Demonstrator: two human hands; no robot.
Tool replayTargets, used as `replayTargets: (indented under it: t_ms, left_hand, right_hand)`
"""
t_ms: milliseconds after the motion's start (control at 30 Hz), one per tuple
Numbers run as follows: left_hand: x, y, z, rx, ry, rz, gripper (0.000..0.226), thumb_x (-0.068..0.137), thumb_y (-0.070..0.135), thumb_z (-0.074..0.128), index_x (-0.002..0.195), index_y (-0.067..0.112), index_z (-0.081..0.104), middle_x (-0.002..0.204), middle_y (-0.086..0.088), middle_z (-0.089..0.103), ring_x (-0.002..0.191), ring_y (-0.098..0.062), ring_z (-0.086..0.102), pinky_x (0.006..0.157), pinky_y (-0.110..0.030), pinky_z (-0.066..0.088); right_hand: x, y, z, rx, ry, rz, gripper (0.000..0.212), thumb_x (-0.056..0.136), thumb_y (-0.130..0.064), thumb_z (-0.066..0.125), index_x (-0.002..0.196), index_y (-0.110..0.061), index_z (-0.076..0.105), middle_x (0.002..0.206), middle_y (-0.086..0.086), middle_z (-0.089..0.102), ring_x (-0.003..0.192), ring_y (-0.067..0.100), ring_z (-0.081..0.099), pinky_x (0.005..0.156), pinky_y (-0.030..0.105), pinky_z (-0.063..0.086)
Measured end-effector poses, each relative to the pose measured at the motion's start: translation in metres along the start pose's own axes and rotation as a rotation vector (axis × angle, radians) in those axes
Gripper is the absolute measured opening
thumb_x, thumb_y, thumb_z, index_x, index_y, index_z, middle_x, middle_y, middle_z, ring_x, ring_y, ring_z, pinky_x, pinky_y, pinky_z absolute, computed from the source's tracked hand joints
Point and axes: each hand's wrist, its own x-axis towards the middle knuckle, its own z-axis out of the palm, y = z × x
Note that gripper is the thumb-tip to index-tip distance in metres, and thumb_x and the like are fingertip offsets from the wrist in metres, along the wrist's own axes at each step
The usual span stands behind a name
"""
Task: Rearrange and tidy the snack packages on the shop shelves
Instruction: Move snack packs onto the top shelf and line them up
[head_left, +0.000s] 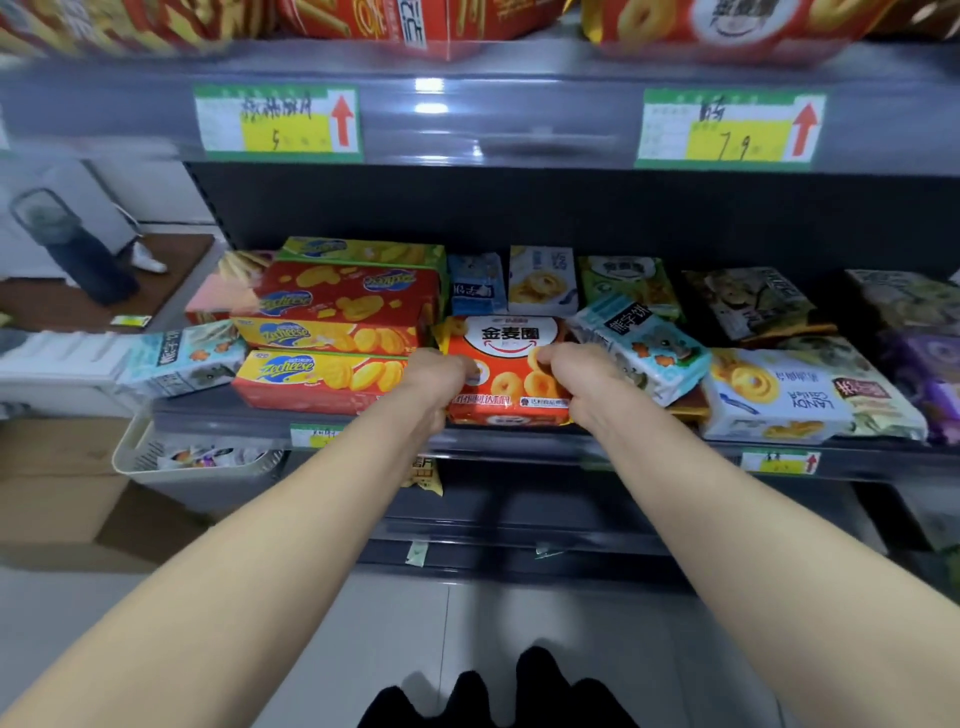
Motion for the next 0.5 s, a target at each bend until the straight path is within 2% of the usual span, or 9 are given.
replayTargets:
  t_ms: [100, 167, 200, 233, 267, 300, 367, 400, 500]
  left_hand:
    - [-0.013, 0.003, -0.018, 0.025, 0.022, 0.061, 0.039, 0.086, 0.003, 0.059, 0.123, -0.004, 0.047, 0.093, -0.015, 0.061, 0.092, -0.034, 0.063, 0.085, -0.050, 0.054]
    - [-0.024, 0.005, -0.035, 0.042, 0.055, 0.094, 0.047, 0.086, 0.005, 0.060, 0.131, 0.001, 0.043, 0.110, -0.015, 0.058, 0.105, -0.034, 0.059, 0.094, -0.049, 0.049]
    - [-0.032, 0.006, -0.047, 0.050, 0.062, 0.113, 0.037, 0.086, 0.004, 0.059, 0.121, 0.004, 0.047, 0.112, -0.015, 0.058, 0.104, -0.033, 0.059, 0.094, -0.048, 0.050]
    - [-0.037, 0.007, -0.058, 0.049, 0.063, 0.134, 0.020, 0.085, 0.002, 0.059, 0.102, 0.007, 0.050, 0.110, -0.015, 0.060, 0.101, -0.033, 0.060, 0.092, -0.049, 0.051]
    - [-0.045, 0.007, -0.070, 0.032, 0.071, 0.142, 0.012, 0.083, 0.000, 0.058, 0.088, 0.009, 0.050, 0.107, -0.016, 0.063, 0.097, -0.034, 0.062, 0.089, -0.051, 0.053]
    - [-0.051, 0.007, -0.082, 0.015, 0.073, 0.155, 0.015, 0.082, -0.001, 0.057, 0.080, 0.011, 0.047, 0.101, -0.016, 0.064, 0.093, -0.034, 0.064, 0.085, -0.053, 0.054]
    - [-0.066, 0.006, -0.107, 0.007, 0.070, 0.189, 0.016, 0.081, -0.001, 0.057, 0.079, 0.011, 0.047, 0.092, -0.014, 0.062, 0.087, -0.034, 0.064, 0.081, -0.050, 0.056]
    - [-0.075, 0.007, -0.119, 0.010, 0.074, 0.198, 0.014, 0.078, 0.000, 0.058, 0.082, 0.009, 0.048, 0.094, -0.014, 0.062, 0.086, -0.033, 0.064, 0.080, -0.048, 0.056]
    - [-0.095, 0.007, -0.154, -0.042, 0.067, 0.237, 0.027, 0.070, 0.001, 0.058, 0.095, 0.008, 0.049, 0.105, -0.019, 0.063, 0.089, -0.036, 0.066, 0.076, -0.056, 0.056]
  right_hand:
    - [-0.019, -0.001, 0.012, 0.021, 0.020, -0.036, 0.004, 0.080, -0.010, 0.057, 0.079, -0.009, 0.053, 0.102, 0.017, 0.067, 0.096, 0.035, 0.066, 0.082, 0.054, 0.055]
    - [-0.042, -0.001, 0.023, 0.029, 0.036, -0.058, 0.011, 0.079, -0.012, 0.058, 0.088, -0.007, 0.057, 0.105, 0.017, 0.068, 0.097, 0.035, 0.066, 0.083, 0.054, 0.055]
    - [-0.052, -0.001, 0.030, 0.036, 0.032, -0.078, 0.017, 0.080, -0.013, 0.059, 0.096, -0.006, 0.059, 0.105, 0.015, 0.068, 0.096, 0.034, 0.067, 0.084, 0.051, 0.055]
    - [-0.064, 0.000, 0.037, 0.038, 0.030, -0.100, 0.024, 0.081, -0.014, 0.059, 0.104, -0.006, 0.060, 0.105, 0.013, 0.068, 0.094, 0.033, 0.068, 0.084, 0.046, 0.056]
    - [-0.076, 0.000, 0.044, 0.036, 0.026, -0.121, 0.029, 0.082, -0.016, 0.060, 0.109, -0.006, 0.060, 0.105, 0.012, 0.067, 0.092, 0.032, 0.068, 0.083, 0.043, 0.056]
    - [-0.087, 0.001, 0.051, 0.036, 0.036, -0.135, 0.031, 0.080, -0.018, 0.060, 0.110, -0.007, 0.060, 0.104, 0.011, 0.067, 0.088, 0.031, 0.069, 0.081, 0.044, 0.057]
    - [-0.113, 0.001, 0.066, 0.042, 0.048, -0.172, 0.028, 0.077, -0.021, 0.059, 0.103, -0.010, 0.059, 0.100, 0.010, 0.067, 0.083, 0.029, 0.069, 0.076, 0.049, 0.058]
    - [-0.124, 0.002, 0.073, 0.047, 0.057, -0.199, 0.027, 0.075, -0.023, 0.058, 0.100, -0.012, 0.059, 0.098, 0.010, 0.067, 0.082, 0.029, 0.069, 0.074, 0.050, 0.058]
    - [-0.156, 0.001, 0.096, 0.047, 0.084, -0.284, 0.029, 0.065, -0.028, 0.054, 0.092, -0.017, 0.059, 0.101, 0.010, 0.066, 0.086, 0.030, 0.067, 0.074, 0.048, 0.059]
